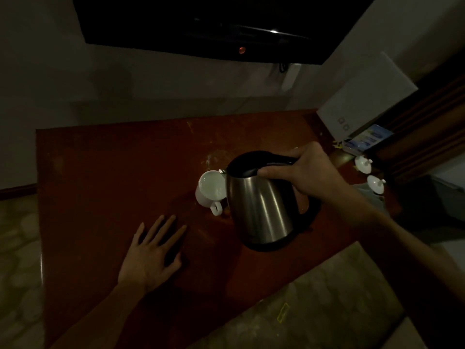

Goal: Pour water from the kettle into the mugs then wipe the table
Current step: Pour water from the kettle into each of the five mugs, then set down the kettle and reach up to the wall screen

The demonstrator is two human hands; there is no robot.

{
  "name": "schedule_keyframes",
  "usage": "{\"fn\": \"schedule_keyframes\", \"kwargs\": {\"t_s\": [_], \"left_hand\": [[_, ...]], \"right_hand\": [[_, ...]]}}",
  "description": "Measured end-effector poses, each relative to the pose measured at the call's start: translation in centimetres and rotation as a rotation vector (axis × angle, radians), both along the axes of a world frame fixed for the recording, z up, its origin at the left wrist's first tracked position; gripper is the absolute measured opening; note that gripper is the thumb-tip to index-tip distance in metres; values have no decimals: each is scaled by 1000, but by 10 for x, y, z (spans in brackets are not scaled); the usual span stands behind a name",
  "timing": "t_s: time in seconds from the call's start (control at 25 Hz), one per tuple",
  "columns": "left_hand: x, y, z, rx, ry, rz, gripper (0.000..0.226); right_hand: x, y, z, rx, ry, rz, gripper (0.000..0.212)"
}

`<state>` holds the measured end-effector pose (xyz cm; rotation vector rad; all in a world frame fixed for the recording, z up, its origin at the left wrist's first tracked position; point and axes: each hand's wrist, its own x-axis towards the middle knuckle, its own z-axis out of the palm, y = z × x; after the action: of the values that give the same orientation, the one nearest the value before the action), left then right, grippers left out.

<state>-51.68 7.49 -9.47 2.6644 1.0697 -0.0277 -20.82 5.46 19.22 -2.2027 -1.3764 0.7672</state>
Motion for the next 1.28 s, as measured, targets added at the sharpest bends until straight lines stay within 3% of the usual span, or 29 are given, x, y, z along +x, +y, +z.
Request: {"fn": "schedule_keyframes", "kwargs": {"t_s": [0.2,0.4,0.56,0.68,0.88,1.04,1.28], "left_hand": [[3,4,5,-98,-28,13,70],[24,8,43,-186,77,91,89],[55,3,86,-195,165,-41,95],[91,-5,113,-185,205,-66,95],[145,-31,151,-203,359,60,76],[166,-54,180,-197,508,204,76],[261,-104,209,-168,386,181,73]], "right_hand": [[-1,-34,-16,118,133,-136,40],[3,-68,-35,260,165,-337,61],[13,-93,-36,302,213,-419,64],[41,-113,-36,320,228,-438,56],[111,-151,-42,322,246,-393,84],[156,-177,-44,346,297,-359,60],[214,-200,-42,387,364,-269,69]]}}
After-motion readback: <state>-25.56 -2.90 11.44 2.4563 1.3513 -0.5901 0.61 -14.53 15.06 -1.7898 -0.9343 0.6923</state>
